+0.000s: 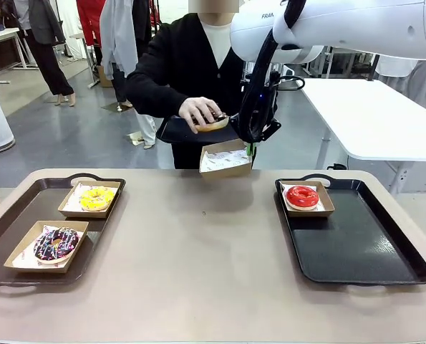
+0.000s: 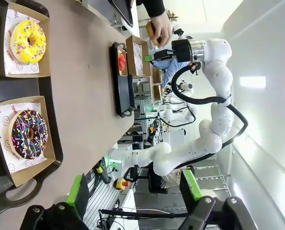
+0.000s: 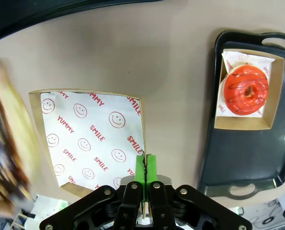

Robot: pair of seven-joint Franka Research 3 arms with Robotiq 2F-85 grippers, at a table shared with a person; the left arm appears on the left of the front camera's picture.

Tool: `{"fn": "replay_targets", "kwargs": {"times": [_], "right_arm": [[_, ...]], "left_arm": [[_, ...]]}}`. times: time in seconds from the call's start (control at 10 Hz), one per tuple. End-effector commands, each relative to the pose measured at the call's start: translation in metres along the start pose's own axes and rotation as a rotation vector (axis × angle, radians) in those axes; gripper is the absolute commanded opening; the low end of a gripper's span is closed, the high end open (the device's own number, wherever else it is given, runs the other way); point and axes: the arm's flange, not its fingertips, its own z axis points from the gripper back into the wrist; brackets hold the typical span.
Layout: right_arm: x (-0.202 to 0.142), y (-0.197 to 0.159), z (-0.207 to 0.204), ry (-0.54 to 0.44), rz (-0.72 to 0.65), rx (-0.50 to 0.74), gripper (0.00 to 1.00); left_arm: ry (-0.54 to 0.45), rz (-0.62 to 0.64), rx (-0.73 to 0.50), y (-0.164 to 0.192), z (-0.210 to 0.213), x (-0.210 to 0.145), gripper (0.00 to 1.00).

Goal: Individually package the donuts and arrange them on the tray.
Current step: Place the picked Paper togo box on the Handle tray.

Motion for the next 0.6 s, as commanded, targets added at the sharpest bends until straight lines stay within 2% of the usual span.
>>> {"fn": "replay_targets", "kwargs": {"times": [0.0, 0.5], "right_arm": [[-0.0031, -0.0024, -0.0006, 0.004, -0.002, -0.002, 0.0], [-0.0031, -0.0024, -0.0006, 0.004, -0.002, -0.002, 0.0]], "left_arm": [[-0.004, -0.004, -0.005, -0.0008, 0.0017, -0.0007, 1.0], [-0.004, -0.004, -0.005, -0.0008, 0.0017, -0.0007, 1.0]]}}
